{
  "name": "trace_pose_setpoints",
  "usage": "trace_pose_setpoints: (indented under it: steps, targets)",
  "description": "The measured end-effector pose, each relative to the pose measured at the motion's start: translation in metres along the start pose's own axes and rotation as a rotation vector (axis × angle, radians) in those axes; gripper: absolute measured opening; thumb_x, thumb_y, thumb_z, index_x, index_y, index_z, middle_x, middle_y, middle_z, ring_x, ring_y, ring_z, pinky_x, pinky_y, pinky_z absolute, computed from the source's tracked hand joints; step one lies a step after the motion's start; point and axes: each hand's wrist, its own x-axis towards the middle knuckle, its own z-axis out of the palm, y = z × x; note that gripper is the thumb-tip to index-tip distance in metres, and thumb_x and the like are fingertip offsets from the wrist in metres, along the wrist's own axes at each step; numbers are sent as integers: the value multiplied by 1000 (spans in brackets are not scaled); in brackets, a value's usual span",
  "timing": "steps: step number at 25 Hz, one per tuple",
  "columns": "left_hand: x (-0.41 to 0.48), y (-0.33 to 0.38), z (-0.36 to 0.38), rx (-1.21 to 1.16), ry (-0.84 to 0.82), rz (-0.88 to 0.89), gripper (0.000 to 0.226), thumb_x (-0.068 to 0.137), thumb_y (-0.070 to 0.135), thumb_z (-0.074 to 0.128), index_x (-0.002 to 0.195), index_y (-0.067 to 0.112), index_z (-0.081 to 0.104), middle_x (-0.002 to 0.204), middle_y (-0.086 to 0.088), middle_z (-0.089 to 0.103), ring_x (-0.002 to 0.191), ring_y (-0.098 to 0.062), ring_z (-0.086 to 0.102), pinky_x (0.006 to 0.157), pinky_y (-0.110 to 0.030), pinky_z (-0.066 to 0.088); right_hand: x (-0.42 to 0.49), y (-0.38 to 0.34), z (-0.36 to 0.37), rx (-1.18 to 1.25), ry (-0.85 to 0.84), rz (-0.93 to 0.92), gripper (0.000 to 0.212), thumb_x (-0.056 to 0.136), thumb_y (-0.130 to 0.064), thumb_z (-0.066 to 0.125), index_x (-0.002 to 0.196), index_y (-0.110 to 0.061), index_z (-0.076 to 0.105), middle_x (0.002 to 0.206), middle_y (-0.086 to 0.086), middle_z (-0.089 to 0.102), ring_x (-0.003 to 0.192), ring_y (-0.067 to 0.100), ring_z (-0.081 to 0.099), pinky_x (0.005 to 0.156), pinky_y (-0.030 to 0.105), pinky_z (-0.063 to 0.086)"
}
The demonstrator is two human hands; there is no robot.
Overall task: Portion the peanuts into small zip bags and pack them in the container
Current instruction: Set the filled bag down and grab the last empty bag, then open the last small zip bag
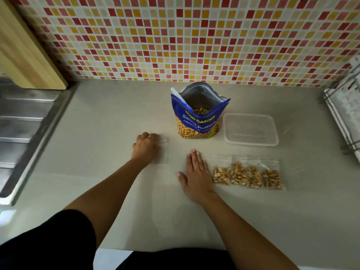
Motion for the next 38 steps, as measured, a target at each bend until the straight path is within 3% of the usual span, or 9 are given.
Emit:
trace_pose_setpoints:
  steps: [4, 7, 11, 14, 18, 23, 27, 34, 38]
  targets:
    - [1, 0, -18, -532, -85, -166, 9, 88, 11, 57, 81, 10, 63, 80, -7, 58, 78, -24, 54, 64, -23, 43, 6, -2, -14, 245, -53, 79, 80, 87, -58, 21, 147, -5, 20, 157, 12, 13, 146, 24, 10, 116, 31, 5]
    - [-19, 11, -45, -1081, -259, -242, 11, 90, 2, 56, 87, 9, 64, 85, -6, 60, 77, -16, 58, 67, -17, 52, 10, -26, -48, 844, -36, 331, 72, 88, -48, 54, 144, -10, 30, 150, 8, 34, 137, 18, 34, 109, 23, 26]
    - [-49, 33, -80, -1247, -369, -161, 11, 89, 2, 56, 93, 9, 64, 81, -2, 63, 72, -9, 64, 67, -15, 55, 12, -46, -78, 1381, 178, 372, 44, 79, -34, 72, 116, -15, 58, 108, 5, 69, 92, 12, 65, 80, 25, 50]
    - [-59, 45, -101, -1421, -431, -132, 13, 91, 10, 53, 93, 9, 66, 74, -1, 68, 65, -11, 68, 64, -19, 57, 9, -37, -103, 1395, 297, 263, 16, 82, -10, 69, 98, -14, 67, 83, -3, 72, 72, 4, 63, 69, 23, 48]
    - [-64, 61, -113, -1593, -497, -106, 20, 94, 10, 45, 94, 8, 65, 73, 0, 73, 61, -11, 70, 57, -17, 56, 1, -31, -139, 1373, 364, 175, 17, 82, -3, 66, 88, -19, 68, 77, -8, 74, 73, 1, 65, 71, 17, 52]
    - [-68, 79, -119, -1784, -580, -99, 15, 63, 21, 71, 75, 13, 77, 71, -2, 73, 59, -10, 70, 52, -17, 56, -2, -28, -164, 1394, 403, 109, 16, 82, -2, 65, 93, -14, 67, 81, -1, 74, 77, 8, 67, 73, 20, 55]
    - [-71, 88, -120, -1919, -701, -68, 46, 34, 22, 95, 75, 12, 76, 75, -5, 73, 61, -13, 70, 53, -21, 57, -1, -28, -175, 1404, 381, 80, 17, 82, -4, 65, 98, -10, 68, 89, 4, 74, 84, 13, 69, 73, 22, 55]
    - [-75, 104, -122, -1982, -782, -50, 53, 32, 12, 96, 79, 4, 75, 77, -11, 73, 65, -18, 72, 54, -24, 58, -3, -30, -179, 1395, 340, 99, 20, 77, -19, 68, 97, -19, 67, 95, 0, 74, 92, 17, 69, 80, 30, 57]
    - [-72, 103, -127, -1922, -757, -5, 48, 36, 14, 95, 78, 7, 75, 75, -8, 72, 64, -15, 71, 54, -22, 57, 0, -20, -189, 1344, 366, 120, 23, 75, -23, 71, 97, -21, 65, 94, 2, 72, 90, 16, 68, 72, 25, 55]
